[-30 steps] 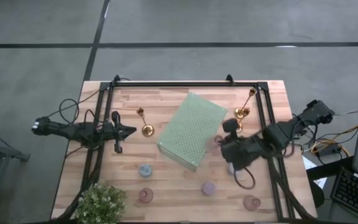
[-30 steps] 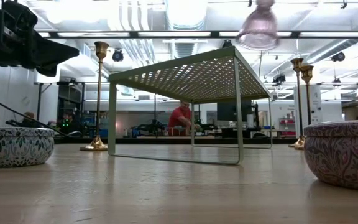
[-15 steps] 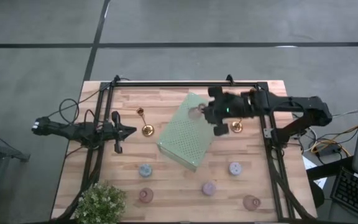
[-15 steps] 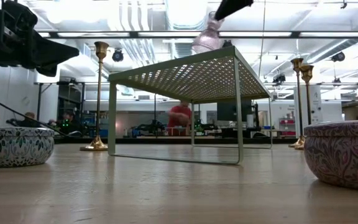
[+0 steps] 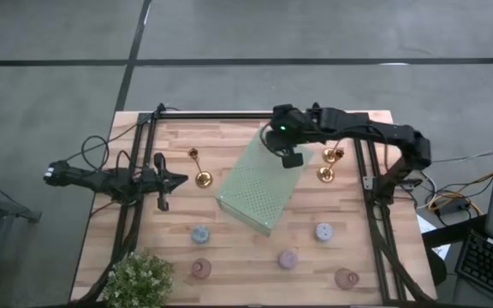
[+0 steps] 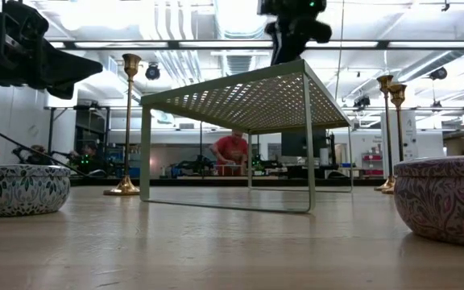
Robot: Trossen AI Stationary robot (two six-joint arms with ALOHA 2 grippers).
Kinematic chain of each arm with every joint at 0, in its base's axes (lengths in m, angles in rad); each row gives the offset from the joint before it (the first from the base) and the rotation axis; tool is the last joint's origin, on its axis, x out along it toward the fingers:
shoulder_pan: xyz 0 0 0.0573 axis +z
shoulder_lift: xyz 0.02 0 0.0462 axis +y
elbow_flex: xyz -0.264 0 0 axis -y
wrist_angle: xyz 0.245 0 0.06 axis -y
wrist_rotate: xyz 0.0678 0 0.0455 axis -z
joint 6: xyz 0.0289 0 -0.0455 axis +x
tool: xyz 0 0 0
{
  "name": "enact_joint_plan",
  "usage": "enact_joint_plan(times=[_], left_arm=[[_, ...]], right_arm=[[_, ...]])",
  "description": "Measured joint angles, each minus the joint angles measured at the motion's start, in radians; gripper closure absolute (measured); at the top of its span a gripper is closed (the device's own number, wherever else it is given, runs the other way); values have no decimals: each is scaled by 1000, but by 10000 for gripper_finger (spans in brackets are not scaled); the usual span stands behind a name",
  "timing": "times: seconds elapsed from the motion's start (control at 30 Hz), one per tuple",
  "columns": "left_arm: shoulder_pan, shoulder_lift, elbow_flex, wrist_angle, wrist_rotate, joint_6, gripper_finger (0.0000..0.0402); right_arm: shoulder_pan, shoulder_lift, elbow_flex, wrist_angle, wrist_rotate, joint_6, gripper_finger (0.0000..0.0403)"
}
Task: Pick & Place candle stick holders
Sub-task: Put the top purple glass candle holder on the shelf
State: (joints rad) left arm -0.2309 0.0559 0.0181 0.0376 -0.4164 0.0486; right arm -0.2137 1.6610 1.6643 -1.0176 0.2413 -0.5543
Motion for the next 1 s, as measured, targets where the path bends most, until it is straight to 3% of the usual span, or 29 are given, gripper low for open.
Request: enact_joint_plan(times=[0.2, 0.3, 0.5, 1.0], left_arm=[[0, 0, 0, 0, 0, 0, 374], [0, 0, 0, 0, 0, 0, 374], [0, 0, 0, 0, 0, 0, 374], [0, 0, 0, 0, 0, 0, 374]], right_arm=[[-15, 119, 152, -121, -30, -8, 381], [-33, 156, 215, -131, -84, -13, 381], [-63, 206, 302, -140, -93, -15, 381], [-99, 215, 250, -146, -89, 0, 381]])
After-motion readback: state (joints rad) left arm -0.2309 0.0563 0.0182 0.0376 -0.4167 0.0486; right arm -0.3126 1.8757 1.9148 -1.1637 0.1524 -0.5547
